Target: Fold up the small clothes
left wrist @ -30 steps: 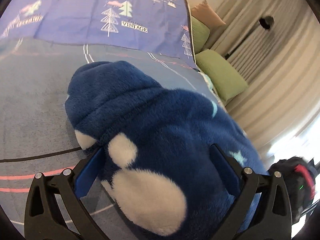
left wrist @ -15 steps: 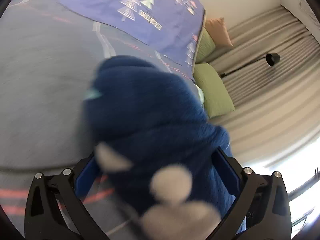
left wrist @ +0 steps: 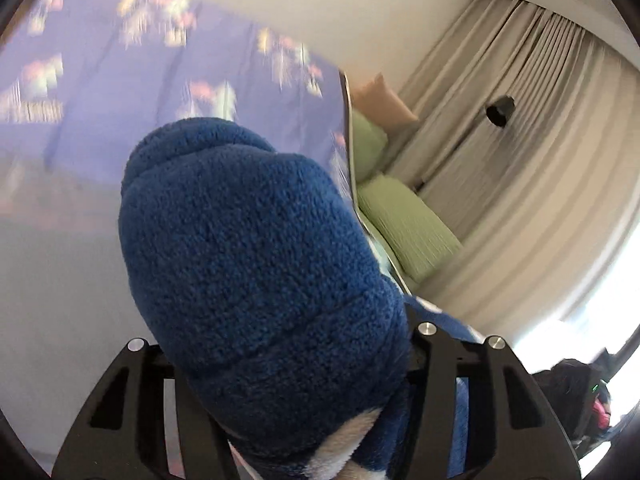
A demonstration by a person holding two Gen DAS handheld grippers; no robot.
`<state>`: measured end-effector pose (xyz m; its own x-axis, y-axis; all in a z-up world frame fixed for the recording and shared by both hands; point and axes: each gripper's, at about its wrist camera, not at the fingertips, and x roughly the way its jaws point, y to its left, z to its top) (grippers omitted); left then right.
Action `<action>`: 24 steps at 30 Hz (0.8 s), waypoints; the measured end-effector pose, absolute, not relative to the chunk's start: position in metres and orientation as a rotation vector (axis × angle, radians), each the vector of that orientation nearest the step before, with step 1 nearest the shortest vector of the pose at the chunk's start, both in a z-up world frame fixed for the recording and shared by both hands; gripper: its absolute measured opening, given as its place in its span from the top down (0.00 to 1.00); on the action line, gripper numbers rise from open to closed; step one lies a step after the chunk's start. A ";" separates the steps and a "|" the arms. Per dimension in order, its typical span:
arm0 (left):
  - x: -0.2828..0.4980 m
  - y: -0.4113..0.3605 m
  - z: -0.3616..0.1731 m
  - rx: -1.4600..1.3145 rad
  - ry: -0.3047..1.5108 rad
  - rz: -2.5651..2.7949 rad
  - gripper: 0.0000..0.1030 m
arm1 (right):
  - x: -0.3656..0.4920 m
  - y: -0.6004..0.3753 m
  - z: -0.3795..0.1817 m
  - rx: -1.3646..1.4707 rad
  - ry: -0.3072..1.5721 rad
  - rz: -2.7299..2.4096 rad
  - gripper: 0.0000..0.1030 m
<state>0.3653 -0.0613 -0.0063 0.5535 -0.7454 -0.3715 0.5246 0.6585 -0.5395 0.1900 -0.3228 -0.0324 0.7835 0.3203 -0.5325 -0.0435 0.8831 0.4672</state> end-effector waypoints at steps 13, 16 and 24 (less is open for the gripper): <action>0.522 -0.003 0.021 -0.345 0.511 -0.329 0.44 | 0.482 -0.287 -0.027 0.296 0.690 0.280 0.49; 0.554 0.008 -0.047 -0.352 0.650 -0.220 0.40 | 0.529 -0.279 -0.103 0.261 0.908 0.158 0.38; 0.557 0.035 -0.131 -0.406 0.826 -0.107 0.28 | 0.510 -0.298 -0.124 0.355 0.867 -0.029 0.14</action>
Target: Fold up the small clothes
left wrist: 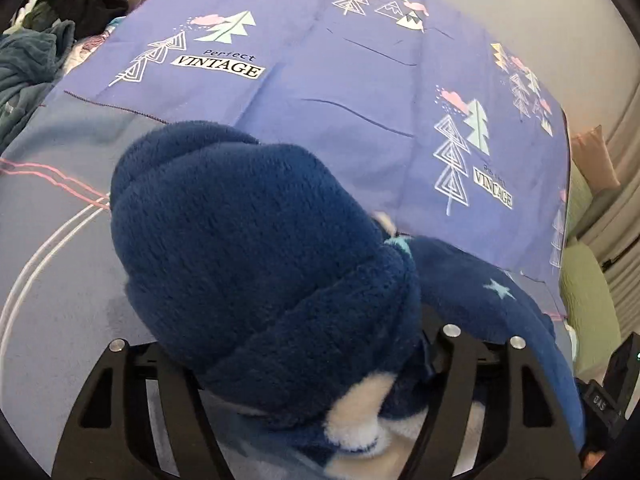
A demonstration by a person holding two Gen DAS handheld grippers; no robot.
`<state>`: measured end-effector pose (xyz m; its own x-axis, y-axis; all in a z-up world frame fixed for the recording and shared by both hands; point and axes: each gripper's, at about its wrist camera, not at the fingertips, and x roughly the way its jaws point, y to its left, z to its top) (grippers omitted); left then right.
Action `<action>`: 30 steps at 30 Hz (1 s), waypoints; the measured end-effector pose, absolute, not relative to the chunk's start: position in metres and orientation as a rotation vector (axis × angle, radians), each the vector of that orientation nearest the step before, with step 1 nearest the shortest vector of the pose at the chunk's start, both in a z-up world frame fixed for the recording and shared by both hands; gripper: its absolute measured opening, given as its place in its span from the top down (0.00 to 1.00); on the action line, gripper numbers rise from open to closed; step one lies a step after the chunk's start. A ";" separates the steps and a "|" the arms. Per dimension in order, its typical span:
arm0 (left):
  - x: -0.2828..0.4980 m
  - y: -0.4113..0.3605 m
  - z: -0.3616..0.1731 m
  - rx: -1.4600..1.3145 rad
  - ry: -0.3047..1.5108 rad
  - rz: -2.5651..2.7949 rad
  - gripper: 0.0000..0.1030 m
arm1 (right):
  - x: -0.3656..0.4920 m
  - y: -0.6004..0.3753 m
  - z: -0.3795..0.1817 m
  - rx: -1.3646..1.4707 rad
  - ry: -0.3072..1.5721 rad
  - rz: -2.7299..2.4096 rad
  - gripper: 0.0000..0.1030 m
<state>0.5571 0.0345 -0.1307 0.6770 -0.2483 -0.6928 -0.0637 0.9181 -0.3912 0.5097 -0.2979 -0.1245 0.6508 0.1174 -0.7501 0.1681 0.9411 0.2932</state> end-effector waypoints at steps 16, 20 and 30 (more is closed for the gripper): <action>0.247 -0.012 -0.018 -0.076 0.496 -0.309 0.01 | 0.170 -0.197 0.002 -0.082 0.456 -0.098 0.09; 0.181 0.002 -0.011 -0.141 0.485 -0.305 0.01 | 0.120 -0.188 -0.001 -0.030 0.483 -0.076 0.09; 0.067 0.005 -0.005 -0.049 0.441 -0.302 0.01 | 0.039 -0.170 0.003 -0.024 0.439 -0.108 0.09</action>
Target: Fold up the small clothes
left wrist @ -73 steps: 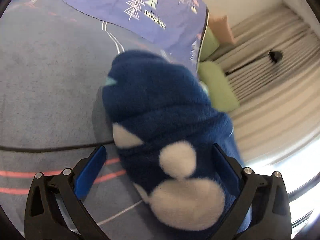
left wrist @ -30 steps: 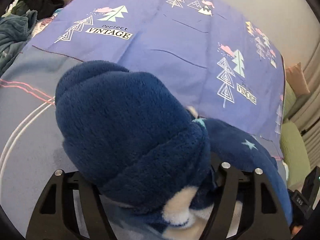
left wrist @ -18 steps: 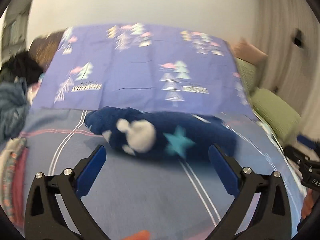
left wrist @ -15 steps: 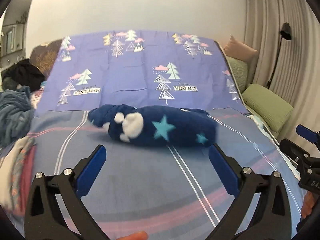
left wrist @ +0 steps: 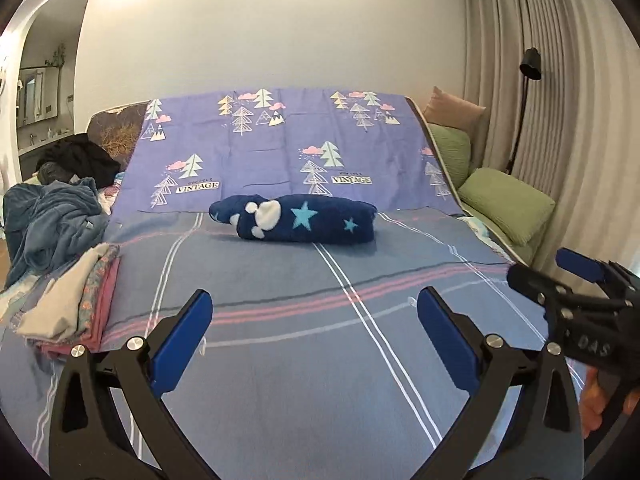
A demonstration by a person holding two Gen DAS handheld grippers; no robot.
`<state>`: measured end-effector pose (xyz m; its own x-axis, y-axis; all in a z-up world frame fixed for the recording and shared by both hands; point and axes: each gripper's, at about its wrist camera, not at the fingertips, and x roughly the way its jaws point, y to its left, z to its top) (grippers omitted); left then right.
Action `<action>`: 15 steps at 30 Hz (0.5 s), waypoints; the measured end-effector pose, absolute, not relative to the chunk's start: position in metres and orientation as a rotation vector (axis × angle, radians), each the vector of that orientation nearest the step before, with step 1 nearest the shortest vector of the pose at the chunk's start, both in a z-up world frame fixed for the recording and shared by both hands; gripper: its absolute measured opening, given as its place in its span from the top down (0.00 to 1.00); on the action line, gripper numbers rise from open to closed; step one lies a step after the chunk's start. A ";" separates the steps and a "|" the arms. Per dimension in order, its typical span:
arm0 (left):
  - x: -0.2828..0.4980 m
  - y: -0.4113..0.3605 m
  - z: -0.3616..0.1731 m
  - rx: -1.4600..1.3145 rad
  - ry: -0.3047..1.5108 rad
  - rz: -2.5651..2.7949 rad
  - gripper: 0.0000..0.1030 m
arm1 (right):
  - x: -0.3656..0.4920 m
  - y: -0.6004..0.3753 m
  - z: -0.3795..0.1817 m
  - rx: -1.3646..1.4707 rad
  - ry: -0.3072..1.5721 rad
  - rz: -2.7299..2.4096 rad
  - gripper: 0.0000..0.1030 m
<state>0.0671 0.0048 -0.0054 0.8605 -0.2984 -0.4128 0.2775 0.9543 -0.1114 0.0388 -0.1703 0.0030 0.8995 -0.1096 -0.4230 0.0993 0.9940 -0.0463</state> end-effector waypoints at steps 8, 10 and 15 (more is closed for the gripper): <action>0.036 0.005 -0.013 -0.030 0.439 -0.261 0.01 | 0.009 -0.167 0.004 -0.017 0.417 -0.115 0.08; 0.031 0.005 -0.014 -0.023 0.437 -0.254 0.01 | 0.006 -0.167 0.003 -0.017 0.419 -0.113 0.08; 0.025 0.008 -0.014 -0.019 0.442 -0.239 0.01 | -0.005 -0.167 0.003 -0.016 0.414 -0.107 0.08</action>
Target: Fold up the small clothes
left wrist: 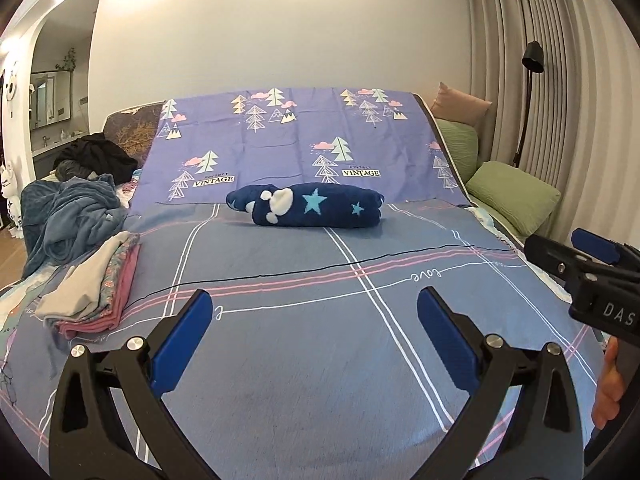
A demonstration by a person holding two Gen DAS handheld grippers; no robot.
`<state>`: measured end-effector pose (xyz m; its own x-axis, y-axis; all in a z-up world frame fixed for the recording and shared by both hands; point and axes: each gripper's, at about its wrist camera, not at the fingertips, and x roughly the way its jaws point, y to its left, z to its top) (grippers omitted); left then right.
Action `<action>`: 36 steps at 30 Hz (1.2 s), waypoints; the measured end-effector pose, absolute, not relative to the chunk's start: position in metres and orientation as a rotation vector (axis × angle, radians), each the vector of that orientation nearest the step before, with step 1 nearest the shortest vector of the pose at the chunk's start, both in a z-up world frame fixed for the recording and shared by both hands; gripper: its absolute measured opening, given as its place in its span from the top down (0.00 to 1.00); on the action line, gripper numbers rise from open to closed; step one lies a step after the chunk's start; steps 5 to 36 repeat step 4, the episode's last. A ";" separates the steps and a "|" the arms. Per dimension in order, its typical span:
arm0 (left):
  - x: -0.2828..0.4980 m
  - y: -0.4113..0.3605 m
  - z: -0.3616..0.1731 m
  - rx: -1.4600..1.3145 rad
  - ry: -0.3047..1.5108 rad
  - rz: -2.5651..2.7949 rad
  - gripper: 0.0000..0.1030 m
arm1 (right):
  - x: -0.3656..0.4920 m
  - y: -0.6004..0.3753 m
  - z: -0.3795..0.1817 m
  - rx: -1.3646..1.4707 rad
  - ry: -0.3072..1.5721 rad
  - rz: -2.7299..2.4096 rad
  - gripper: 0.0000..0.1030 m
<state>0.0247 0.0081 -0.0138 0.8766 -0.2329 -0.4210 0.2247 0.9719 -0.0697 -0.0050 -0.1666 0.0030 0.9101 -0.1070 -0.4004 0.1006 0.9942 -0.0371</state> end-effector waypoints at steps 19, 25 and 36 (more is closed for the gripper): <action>0.019 0.007 -0.015 0.014 0.450 -0.233 0.01 | -0.008 -0.166 0.002 -0.023 0.413 -0.109 0.07; 0.019 0.007 -0.015 0.014 0.450 -0.233 0.01 | -0.008 -0.166 0.002 -0.023 0.413 -0.109 0.07; 0.019 0.007 -0.015 0.014 0.450 -0.233 0.01 | -0.008 -0.166 0.002 -0.023 0.413 -0.109 0.07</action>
